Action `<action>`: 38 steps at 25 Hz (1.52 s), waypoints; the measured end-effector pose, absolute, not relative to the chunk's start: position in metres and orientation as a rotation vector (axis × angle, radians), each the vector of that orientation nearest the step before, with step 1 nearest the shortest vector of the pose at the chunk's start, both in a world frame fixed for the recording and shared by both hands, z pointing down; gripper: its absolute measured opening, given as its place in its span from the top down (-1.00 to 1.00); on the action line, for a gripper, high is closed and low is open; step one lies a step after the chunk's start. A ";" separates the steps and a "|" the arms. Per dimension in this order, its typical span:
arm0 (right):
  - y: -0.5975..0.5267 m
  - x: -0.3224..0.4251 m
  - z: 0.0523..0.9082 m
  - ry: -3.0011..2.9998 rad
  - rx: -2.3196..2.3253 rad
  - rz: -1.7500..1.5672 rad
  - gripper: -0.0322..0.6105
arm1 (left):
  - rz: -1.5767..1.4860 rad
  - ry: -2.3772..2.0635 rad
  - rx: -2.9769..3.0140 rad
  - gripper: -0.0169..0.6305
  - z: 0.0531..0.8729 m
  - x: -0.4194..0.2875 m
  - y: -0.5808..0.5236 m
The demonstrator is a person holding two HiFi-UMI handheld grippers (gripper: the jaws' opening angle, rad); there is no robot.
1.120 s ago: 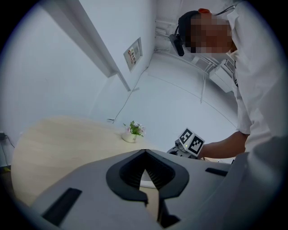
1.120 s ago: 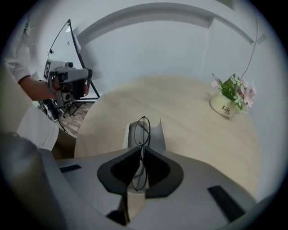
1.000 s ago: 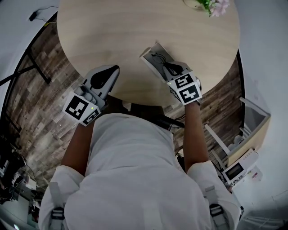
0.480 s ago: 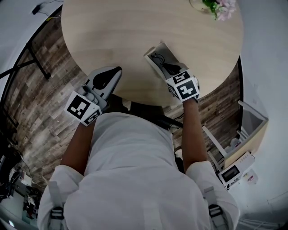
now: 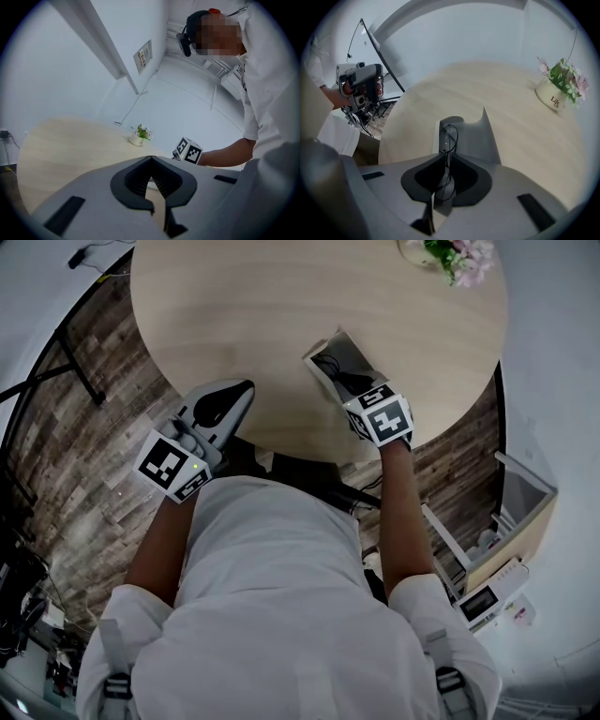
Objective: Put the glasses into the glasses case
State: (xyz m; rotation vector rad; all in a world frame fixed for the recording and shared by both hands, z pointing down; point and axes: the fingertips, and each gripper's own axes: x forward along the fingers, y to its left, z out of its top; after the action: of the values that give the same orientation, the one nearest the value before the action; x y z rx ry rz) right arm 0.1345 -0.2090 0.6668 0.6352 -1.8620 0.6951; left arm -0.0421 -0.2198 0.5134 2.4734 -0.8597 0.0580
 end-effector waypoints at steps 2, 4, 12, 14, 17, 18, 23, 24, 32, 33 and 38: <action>-0.209 0.135 0.667 -1.860 0.632 0.691 0.76 | 0.055 -0.855 2.473 0.91 0.513 -0.041 -0.221; -0.210 0.136 0.667 -1.867 0.639 0.700 0.76 | 0.054 -0.848 2.470 0.91 0.513 -0.040 -0.221; -0.215 0.133 0.650 -1.943 0.726 0.772 0.53 | 0.045 -0.810 2.479 0.91 0.507 -0.038 -0.215; -0.220 0.133 0.638 -1.972 0.767 0.758 0.54 | 0.035 -0.798 2.488 0.91 0.503 -0.037 -0.215; -0.229 0.132 0.607 -2.068 0.853 0.760 0.54 | 0.014 -0.768 2.518 0.91 0.494 -0.033 -0.217; -0.232 0.131 0.591 -2.121 0.895 0.763 0.55 | 0.006 -0.753 2.531 0.91 0.489 -0.031 -0.219; -0.243 0.129 0.484 -2.402 1.144 0.546 0.78 | -0.020 -0.677 2.594 0.91 0.460 -0.029 -0.223; -0.241 0.129 0.462 -2.435 1.192 0.491 0.79 | -0.024 -0.661 2.609 0.91 0.453 -0.029 -0.222; -0.190 0.152 0.298 -2.557 1.602 0.102 0.82 | -0.057 -0.502 2.741 0.91 0.394 -0.016 -0.214; -0.179 0.158 0.284 -2.564 1.645 0.070 0.82 | -0.058 -0.489 2.753 0.91 0.388 -0.013 -0.213; -0.118 0.193 0.247 -2.535 1.864 -0.043 0.82 | -0.089 -0.435 2.822 0.91 0.358 0.005 -0.199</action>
State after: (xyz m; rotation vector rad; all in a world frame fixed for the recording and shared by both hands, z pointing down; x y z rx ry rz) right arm 0.1926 -0.1182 0.2471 1.8639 -2.5350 -0.0429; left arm 0.0049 -0.1992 0.3577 2.8222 -0.4351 -0.0889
